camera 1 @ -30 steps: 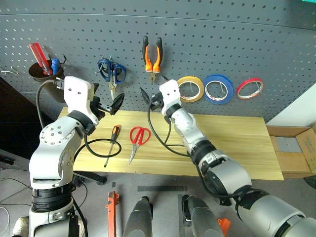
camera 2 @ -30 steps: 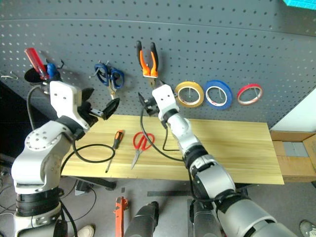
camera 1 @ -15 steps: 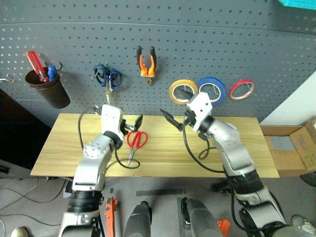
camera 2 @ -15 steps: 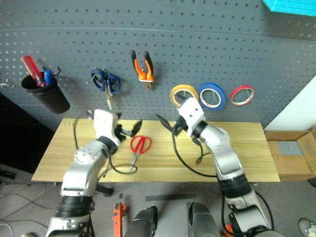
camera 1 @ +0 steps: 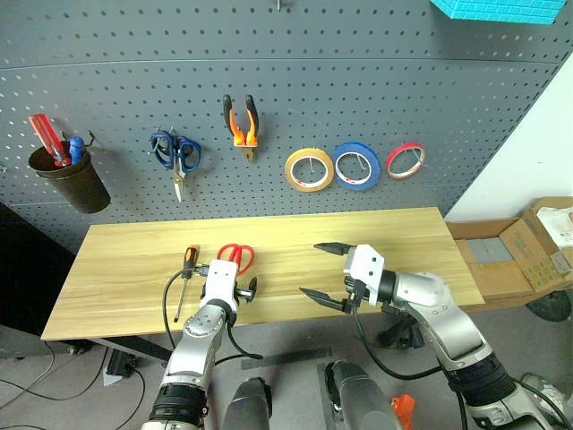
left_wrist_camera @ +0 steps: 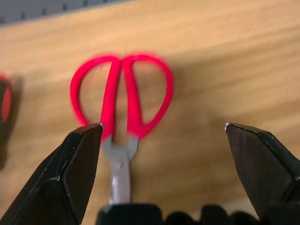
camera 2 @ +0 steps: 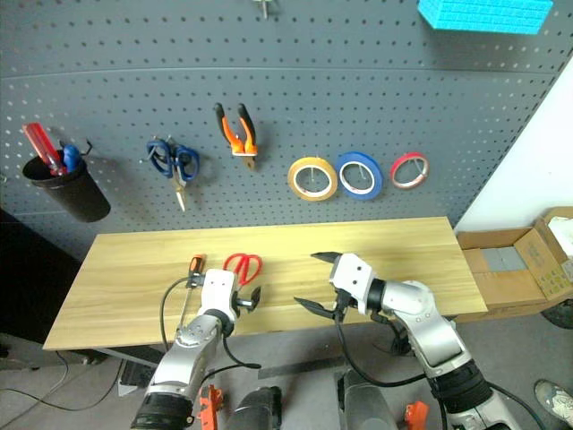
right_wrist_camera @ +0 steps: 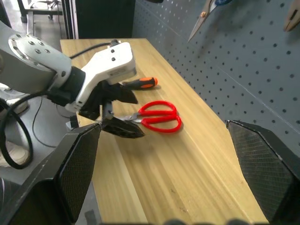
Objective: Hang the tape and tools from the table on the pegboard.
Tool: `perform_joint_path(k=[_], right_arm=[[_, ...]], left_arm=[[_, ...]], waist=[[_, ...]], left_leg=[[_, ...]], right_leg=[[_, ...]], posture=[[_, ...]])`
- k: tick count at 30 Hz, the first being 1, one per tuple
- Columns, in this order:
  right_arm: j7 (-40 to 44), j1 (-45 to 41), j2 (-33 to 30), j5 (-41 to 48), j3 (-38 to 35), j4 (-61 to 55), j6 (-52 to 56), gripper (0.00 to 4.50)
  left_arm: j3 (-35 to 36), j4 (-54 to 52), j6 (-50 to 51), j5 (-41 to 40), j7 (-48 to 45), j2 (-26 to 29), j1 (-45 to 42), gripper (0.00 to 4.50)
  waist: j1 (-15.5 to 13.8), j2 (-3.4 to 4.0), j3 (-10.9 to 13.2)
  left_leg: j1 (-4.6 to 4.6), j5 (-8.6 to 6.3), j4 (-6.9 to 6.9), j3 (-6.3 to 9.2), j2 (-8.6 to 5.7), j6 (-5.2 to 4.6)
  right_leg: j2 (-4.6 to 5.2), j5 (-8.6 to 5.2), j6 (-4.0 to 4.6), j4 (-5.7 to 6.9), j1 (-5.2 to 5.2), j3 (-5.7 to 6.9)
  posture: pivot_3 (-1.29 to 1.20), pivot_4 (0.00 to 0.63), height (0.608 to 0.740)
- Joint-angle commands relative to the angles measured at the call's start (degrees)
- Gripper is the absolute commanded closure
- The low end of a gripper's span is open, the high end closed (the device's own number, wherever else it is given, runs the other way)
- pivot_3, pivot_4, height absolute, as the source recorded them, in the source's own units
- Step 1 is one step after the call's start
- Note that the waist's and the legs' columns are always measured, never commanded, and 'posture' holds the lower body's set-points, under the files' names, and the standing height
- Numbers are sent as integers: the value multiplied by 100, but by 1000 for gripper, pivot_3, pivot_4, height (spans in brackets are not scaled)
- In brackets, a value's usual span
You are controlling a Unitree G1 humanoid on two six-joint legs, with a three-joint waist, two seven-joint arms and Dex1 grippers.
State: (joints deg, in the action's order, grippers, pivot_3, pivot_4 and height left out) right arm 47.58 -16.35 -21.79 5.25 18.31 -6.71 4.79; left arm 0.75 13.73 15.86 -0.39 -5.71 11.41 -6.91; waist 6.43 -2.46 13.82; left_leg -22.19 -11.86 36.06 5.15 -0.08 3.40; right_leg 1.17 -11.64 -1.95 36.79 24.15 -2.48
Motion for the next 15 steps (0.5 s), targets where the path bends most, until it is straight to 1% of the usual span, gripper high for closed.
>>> perform_joint_path(k=[1,7,11,15], right_arm=[[151,-142,57,41,58,53,-275,21],[201,-253,256,113,125,343,-237,21],[450,-120,157,26,263,501,-492,21],[468,-148,165,4,263,787,-571,21]], left_arm=[[75,-94,-17,139,262,-50,-11,0],[231,377,-37,-114,197,-242,-92,0],[182,688,-105,-49,130,-233,-179,0],[216,845,-101,-59,57,-170,-266,0]], waist=[[-4,0,1],[-20,1,7],[-27,1,14],[-23,3,17]], left_leg=[[-3,0,-2,1,0,0],[-4,-4,-13,2,2,-3],[-5,-4,-10,3,1,-3],[-3,-4,-8,1,1,-3]], right_leg=[[0,0,0,1,2,1],[-4,0,-7,6,8,1],[-4,-4,-2,5,6,2],[-2,-5,-1,4,5,-1]], posture=[[-133,219,740],[-126,235,740],[-125,245,740],[-125,249,740]])
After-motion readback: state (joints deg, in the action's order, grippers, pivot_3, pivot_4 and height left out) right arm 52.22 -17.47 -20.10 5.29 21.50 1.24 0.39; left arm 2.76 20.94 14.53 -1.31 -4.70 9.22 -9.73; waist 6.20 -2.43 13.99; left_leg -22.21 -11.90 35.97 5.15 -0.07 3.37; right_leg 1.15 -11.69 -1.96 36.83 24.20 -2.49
